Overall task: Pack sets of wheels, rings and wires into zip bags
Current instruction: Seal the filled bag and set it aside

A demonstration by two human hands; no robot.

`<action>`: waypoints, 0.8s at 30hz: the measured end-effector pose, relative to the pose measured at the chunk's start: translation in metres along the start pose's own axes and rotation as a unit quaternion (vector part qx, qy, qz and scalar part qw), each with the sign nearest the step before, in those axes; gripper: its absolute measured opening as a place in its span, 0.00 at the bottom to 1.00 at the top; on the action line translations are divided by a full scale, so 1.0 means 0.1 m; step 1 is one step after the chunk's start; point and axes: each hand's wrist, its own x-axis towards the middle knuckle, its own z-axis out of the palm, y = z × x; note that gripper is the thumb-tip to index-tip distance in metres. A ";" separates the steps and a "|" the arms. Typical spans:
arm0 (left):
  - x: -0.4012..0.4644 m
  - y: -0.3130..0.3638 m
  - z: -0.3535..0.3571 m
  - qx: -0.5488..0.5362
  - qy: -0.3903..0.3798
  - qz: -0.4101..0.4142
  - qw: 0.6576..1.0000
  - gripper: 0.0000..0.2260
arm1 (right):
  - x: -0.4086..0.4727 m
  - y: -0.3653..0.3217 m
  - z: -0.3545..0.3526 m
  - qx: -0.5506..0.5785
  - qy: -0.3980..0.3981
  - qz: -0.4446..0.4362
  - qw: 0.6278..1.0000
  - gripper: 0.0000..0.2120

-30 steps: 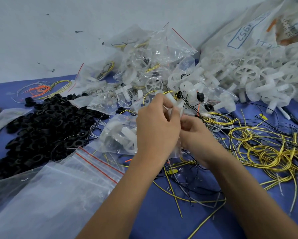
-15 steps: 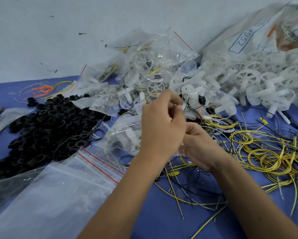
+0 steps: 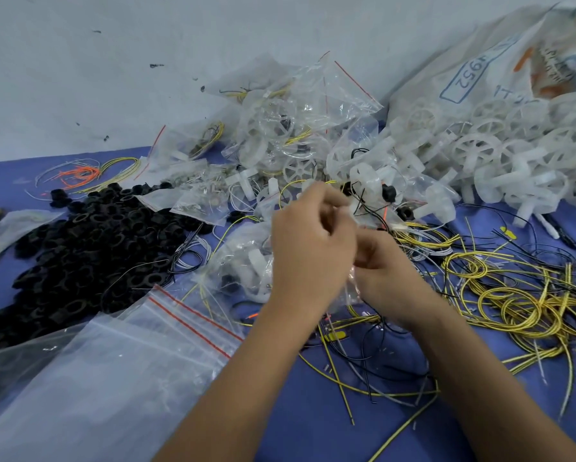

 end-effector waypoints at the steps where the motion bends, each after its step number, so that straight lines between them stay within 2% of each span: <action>1: 0.04 -0.03 -0.05 -0.018 0.022 -0.028 0.999 0.06 | 0.00 -0.02 0.02 0.007 0.033 -0.020 0.999 0.17; 5: 0.18 -0.13 -0.20 -0.108 0.086 -0.121 0.983 0.06 | -0.01 -0.05 0.08 -0.054 0.192 -0.124 0.972 0.12; 8: 0.23 -0.16 -0.25 -0.137 0.109 -0.138 0.975 0.05 | 0.01 0.02 0.03 -0.083 0.278 -0.069 0.955 0.10; 10: 0.24 -0.15 -0.26 -0.144 0.118 -0.134 0.973 0.06 | 0.03 0.06 0.00 -0.053 0.257 0.017 0.965 0.12; 13: 0.23 -0.12 -0.26 -0.156 0.127 -0.120 0.972 0.05 | 0.03 0.09 -0.03 0.065 0.179 0.119 0.974 0.15; 16: 0.22 -0.10 -0.26 -0.162 0.136 -0.105 0.972 0.04 | 0.01 0.09 -0.08 0.104 0.126 0.153 0.975 0.06; 18: 0.21 -0.09 -0.24 -0.158 0.132 -0.098 0.974 0.04 | 0.01 0.10 -0.09 0.101 0.145 0.130 0.976 0.09; 20: 0.19 -0.09 -0.22 -0.150 0.122 -0.093 0.977 0.05 | 0.01 0.06 -0.08 0.066 0.187 0.064 0.978 0.07; 22: 0.18 -0.09 -0.21 -0.135 0.107 -0.090 0.981 0.05 | 0.02 0.01 -0.06 -0.024 0.217 -0.028 0.976 0.05; 24: 0.16 -0.10 -0.19 -0.119 0.093 -0.084 0.985 0.06 | 0.02 -0.01 -0.03 -0.134 0.213 -0.104 0.962 0.05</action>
